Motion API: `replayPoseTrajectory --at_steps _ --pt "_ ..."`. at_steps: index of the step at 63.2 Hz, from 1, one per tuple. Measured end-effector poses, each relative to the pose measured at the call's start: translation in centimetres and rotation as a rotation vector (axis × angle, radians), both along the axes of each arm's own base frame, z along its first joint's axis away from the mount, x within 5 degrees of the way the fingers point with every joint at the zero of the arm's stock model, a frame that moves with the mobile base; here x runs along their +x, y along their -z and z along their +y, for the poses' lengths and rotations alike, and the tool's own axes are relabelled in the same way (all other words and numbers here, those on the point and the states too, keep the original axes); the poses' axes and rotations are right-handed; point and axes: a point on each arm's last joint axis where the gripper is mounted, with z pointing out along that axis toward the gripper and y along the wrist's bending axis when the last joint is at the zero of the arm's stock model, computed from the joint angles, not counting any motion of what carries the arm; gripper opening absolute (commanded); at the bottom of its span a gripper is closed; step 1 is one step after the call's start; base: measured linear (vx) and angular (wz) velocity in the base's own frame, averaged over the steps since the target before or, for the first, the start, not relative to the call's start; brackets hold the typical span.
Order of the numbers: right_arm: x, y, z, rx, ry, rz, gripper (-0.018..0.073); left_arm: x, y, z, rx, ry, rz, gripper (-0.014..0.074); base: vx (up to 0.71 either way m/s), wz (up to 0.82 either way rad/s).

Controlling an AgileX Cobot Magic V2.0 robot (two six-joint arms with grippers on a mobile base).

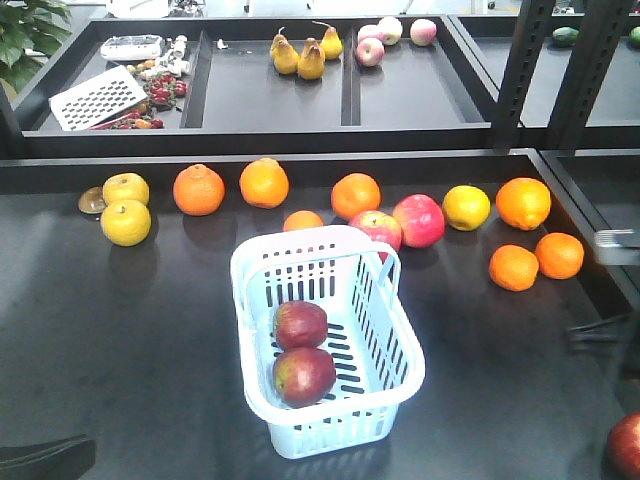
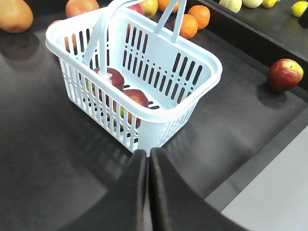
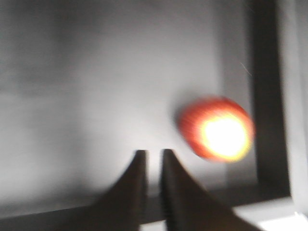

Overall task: Pick three apples into basket with both arms
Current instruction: 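Reach the right gripper to a third red apple and grasp it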

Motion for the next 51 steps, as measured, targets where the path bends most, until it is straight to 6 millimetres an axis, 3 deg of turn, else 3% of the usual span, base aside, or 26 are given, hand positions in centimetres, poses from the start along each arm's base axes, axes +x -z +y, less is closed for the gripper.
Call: replayPoseTrajectory --at_steps 9,19,51 --pt "-0.3 0.7 -3.4 0.017 0.089 0.028 0.0569 0.0 0.0 0.0 -0.001 -0.001 0.001 -0.0006 0.00 0.00" --pt "-0.3 2.0 -5.4 0.017 0.143 0.083 0.0707 0.0 0.0 0.0 -0.002 -0.001 0.002 -0.0006 0.00 0.00" --pt "2.0 7.5 -6.4 0.030 0.122 0.205 0.0613 0.0 0.0 0.0 -0.002 -0.001 0.002 -0.0006 0.00 0.00"
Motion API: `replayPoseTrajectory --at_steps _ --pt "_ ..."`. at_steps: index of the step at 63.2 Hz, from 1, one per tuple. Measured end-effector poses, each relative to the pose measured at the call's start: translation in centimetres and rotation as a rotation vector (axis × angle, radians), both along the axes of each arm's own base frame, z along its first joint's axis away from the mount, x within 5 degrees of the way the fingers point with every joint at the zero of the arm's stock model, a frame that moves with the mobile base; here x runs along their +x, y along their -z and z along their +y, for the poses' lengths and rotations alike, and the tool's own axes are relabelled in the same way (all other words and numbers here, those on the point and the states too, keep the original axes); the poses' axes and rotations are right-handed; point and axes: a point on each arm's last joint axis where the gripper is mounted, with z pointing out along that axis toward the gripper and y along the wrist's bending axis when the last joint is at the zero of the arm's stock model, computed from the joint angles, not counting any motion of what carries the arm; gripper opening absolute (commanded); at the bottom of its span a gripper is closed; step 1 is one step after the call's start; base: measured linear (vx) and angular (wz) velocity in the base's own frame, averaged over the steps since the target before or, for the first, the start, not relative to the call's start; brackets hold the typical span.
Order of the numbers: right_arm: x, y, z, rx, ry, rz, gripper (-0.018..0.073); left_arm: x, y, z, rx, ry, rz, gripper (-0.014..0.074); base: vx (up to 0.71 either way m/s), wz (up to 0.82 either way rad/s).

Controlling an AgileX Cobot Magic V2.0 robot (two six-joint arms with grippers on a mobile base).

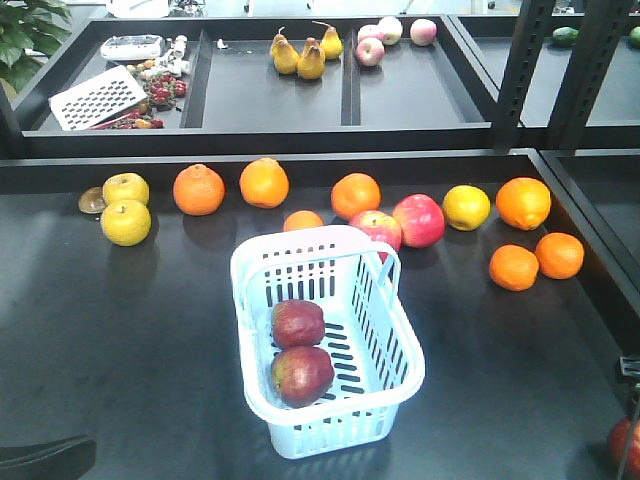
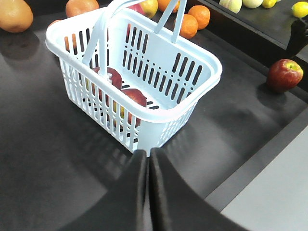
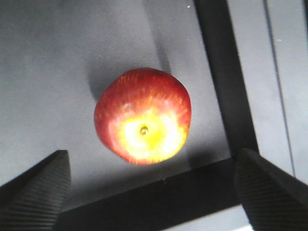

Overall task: Pick three apples into basket with both arms
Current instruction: 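Reach the right gripper to a third red apple and grasp it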

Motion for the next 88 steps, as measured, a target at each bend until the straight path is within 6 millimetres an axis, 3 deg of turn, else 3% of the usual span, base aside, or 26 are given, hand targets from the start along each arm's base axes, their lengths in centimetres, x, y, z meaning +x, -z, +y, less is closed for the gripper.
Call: replayPoseTrajectory --at_steps 55,65,80,88 --pt "1.9 7.5 -0.5 0.035 -0.033 0.093 0.0578 0.0 0.0 0.0 0.000 0.000 0.000 -0.0006 0.00 0.00" --pt "2.0 7.8 -0.6 0.037 -0.032 0.097 0.0415 0.0 0.0 0.0 0.000 0.000 0.000 -0.0006 0.00 0.00" --pt "2.0 6.3 0.2 0.101 -0.053 0.045 -0.0010 0.0 0.0 0.0 0.000 0.000 0.000 -0.0006 0.00 0.00" --pt "2.1 3.3 1.2 0.175 -0.098 -0.064 -0.0010 0.0 0.0 0.0 0.000 0.000 0.000 -0.0006 0.00 0.00"
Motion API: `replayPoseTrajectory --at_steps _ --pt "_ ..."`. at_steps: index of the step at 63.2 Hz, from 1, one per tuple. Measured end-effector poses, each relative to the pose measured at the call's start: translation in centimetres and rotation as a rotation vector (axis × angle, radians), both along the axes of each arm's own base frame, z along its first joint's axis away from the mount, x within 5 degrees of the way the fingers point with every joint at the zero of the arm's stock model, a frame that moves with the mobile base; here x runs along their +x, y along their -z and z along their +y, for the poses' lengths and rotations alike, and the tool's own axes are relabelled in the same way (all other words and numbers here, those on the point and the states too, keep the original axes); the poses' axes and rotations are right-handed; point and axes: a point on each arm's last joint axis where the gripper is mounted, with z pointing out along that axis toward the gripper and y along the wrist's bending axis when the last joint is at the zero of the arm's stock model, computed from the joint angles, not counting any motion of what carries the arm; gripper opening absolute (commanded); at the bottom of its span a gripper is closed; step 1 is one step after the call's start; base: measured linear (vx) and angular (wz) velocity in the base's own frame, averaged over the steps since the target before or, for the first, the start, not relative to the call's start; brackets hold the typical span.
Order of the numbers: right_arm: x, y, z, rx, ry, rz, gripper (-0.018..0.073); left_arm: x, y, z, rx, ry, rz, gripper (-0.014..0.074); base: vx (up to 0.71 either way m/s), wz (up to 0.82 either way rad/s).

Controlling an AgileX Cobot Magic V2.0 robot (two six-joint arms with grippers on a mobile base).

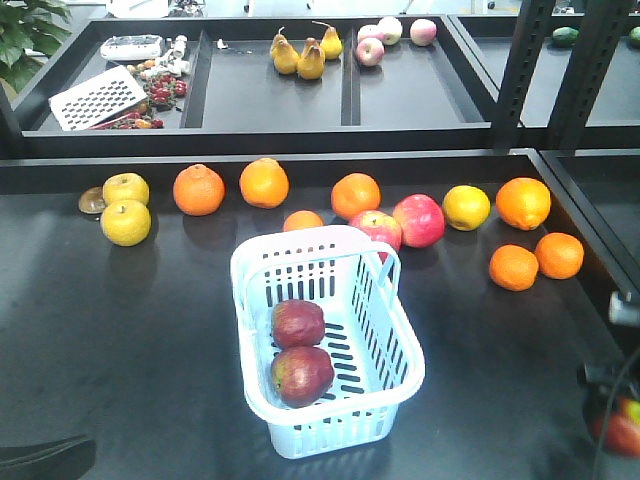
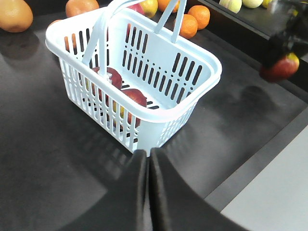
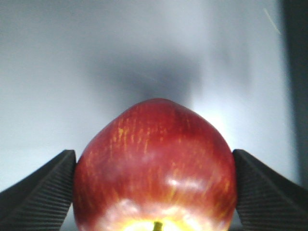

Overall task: Pick three apples into basket with both arms
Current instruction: 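Reach the right gripper to a third red apple and grasp it, then place the third red apple into the basket with the right gripper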

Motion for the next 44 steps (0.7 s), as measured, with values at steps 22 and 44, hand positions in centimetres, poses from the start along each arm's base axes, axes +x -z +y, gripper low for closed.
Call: replayPoseTrajectory --at_steps 22,44 --pt "-1.3 -10.1 8.7 0.235 -0.338 -0.385 -0.0004 0.0 0.0 0.0 0.000 0.000 0.000 -0.0006 0.00 0.00" --pt "-1.5 -11.1 18.8 0.360 -0.544 -0.558 0.0167 0.0 0.0 0.0 0.000 0.000 0.000 -0.0006 0.00 0.00"
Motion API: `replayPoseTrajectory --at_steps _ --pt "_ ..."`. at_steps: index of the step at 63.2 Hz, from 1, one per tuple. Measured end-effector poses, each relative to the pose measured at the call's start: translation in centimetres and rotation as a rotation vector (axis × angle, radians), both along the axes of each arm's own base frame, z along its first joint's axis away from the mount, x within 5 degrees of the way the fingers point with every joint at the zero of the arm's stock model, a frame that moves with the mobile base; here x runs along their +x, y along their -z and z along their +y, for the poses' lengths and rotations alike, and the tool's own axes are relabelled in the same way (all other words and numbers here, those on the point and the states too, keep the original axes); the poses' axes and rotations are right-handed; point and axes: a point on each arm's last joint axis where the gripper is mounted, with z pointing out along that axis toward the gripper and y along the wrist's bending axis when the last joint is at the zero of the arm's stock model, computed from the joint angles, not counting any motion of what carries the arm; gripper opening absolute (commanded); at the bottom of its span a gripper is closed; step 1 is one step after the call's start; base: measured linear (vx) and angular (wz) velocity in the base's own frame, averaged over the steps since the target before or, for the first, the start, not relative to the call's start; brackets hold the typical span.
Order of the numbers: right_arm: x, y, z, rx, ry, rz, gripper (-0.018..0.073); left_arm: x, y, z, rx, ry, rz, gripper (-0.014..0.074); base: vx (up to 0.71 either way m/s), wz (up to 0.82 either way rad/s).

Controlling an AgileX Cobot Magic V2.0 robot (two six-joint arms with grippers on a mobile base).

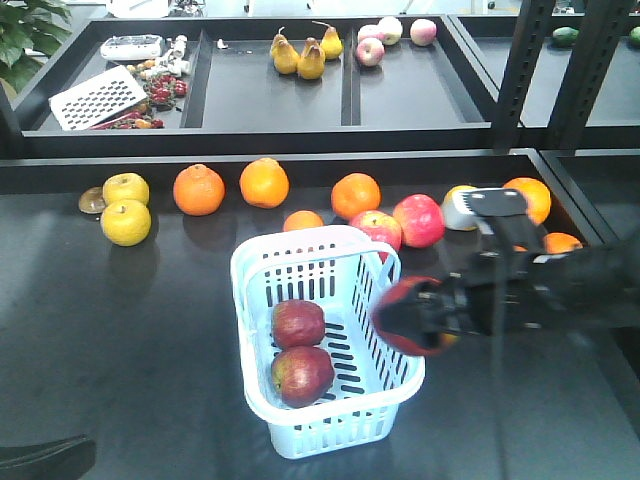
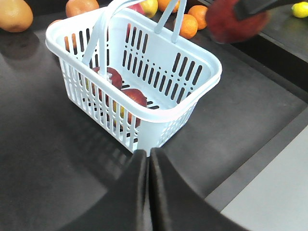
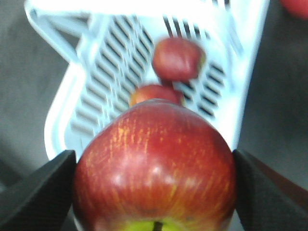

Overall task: Pick three apples into basket with both arms
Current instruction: 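Place the third red apple into the basket with the right gripper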

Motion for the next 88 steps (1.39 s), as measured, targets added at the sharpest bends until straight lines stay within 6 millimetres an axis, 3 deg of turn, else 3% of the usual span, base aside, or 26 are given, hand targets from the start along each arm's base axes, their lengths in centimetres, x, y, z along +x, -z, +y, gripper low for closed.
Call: replayPoseTrajectory --at_steps 15,22,28,37,44,61,81,88 --pt "2.4 1.7 4.0 0.069 -0.023 -0.001 0.0594 0.0 0.0 0.0 0.000 0.000 0.000 -0.0006 0.00 0.00" --pt "3.5 2.4 4.9 0.083 -0.018 0.024 0.0697 0.0 0.0 0.0 0.000 0.000 0.000 -0.0006 0.00 0.00" --pt "3.8 3.1 5.1 0.083 -0.012 0.044 0.0706 0.0 0.0 0.0 0.000 0.000 0.000 -0.0006 0.00 0.00" --pt "3.9 3.2 5.1 0.085 -0.008 0.047 0.0662 0.0 0.0 0.0 0.000 0.000 0.000 -0.0006 0.00 0.00" --pt "3.9 3.2 5.1 0.089 -0.010 0.051 0.0559 0.0 0.0 0.0 0.000 0.000 0.000 -0.0006 0.00 0.00" --pt "2.4 2.4 5.4 0.081 -0.152 0.088 -0.0013 0.0 0.0 0.0 0.000 0.000 0.000 -0.0006 0.00 0.00" --pt "-2.5 -3.6 3.4 -0.033 -0.331 -0.031 -0.0004 0.0 0.0 0.0 0.000 0.000 0.000 -0.0006 0.00 0.00" --pt "-5.2 -4.0 1.8 -0.088 -0.307 -0.072 -0.0004 0.0 0.0 0.0 0.000 0.000 0.000 -0.0006 0.00 0.00"
